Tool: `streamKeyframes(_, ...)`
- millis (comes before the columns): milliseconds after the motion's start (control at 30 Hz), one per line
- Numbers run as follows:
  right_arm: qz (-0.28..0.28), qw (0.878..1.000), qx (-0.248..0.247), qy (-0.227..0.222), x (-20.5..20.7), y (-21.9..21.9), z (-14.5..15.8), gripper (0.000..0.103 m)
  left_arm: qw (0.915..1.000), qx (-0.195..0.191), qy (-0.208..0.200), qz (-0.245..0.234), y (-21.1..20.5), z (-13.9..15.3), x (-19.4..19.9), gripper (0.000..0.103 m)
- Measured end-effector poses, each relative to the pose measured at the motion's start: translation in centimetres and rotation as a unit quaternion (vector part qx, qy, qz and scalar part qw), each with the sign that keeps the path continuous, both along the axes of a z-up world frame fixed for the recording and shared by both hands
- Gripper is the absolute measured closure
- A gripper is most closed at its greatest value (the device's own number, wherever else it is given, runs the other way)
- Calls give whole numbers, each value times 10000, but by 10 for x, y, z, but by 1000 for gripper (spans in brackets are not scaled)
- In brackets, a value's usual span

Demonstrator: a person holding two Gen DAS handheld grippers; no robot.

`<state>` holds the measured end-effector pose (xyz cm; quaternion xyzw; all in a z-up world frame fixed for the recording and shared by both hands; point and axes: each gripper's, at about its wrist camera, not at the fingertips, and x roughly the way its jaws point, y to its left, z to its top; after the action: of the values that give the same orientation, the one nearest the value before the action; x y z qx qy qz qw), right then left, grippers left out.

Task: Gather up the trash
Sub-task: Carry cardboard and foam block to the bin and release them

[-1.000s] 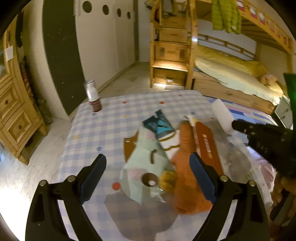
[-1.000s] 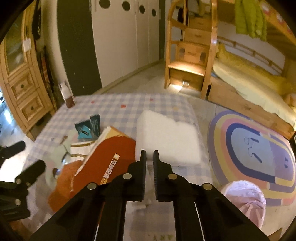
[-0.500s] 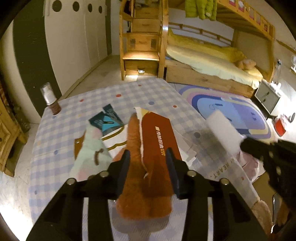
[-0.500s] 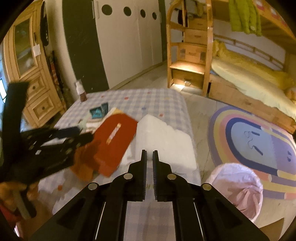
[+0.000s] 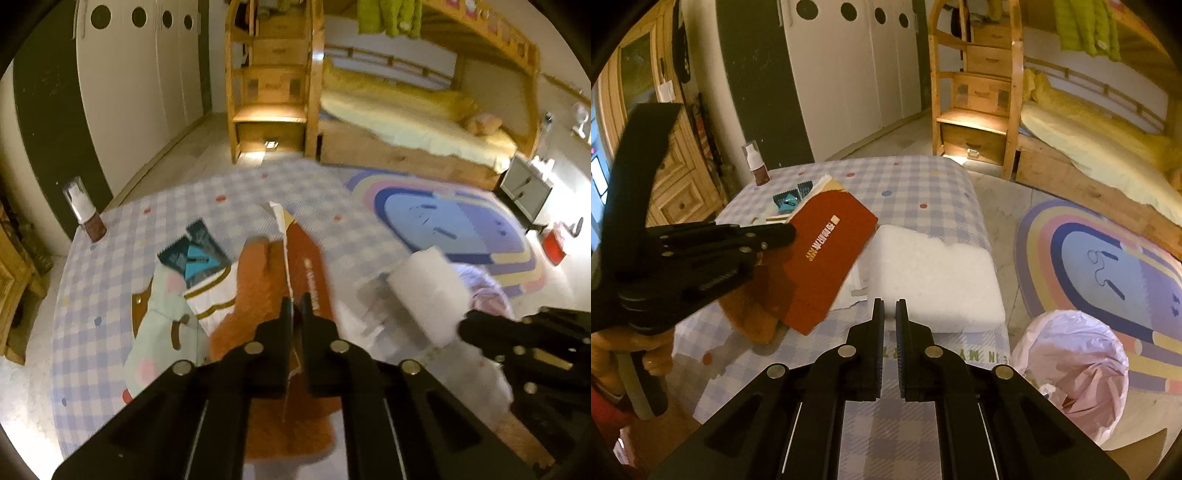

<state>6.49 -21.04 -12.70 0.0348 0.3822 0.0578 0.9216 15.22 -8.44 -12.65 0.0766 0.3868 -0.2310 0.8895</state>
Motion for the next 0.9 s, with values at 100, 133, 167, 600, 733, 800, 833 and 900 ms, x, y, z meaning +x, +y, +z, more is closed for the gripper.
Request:
streamKeyframes(100,-79,9998,72,-140,-7,-6,8,97,9997,-188,-144,-62,1,20,-15,103)
streamKeyframes(133,-136,9996,116,-234,-12,-10,14,97,9995,-226,-187,-80,1,24,-18,103)
streamKeyframes(167,-167,9994,139,-286,-16,-13,18,97,9993,-257,-238,-103,1,29,-23,103)
streamKeyframes(600,-847,9943,274,-584,-79,-71,36,97,9952,-423,-429,-778,-58,40,-81,103)
streamKeyframes(733,-1207,9907,297,-555,-96,-96,34,97,9915,-443,-365,-1165,-95,36,-88,103)
streamKeyframes(800,-1467,9872,308,-537,-106,-114,31,97,9893,-429,-331,-1354,-116,33,-91,103)
streamKeyframes(833,-1587,9854,323,-521,-109,-123,29,97,9881,-429,-309,-1443,-125,30,-92,103)
streamKeyframes(900,-1739,9828,370,-494,-115,-137,25,97,9859,-425,-264,-1598,-144,26,-92,103)
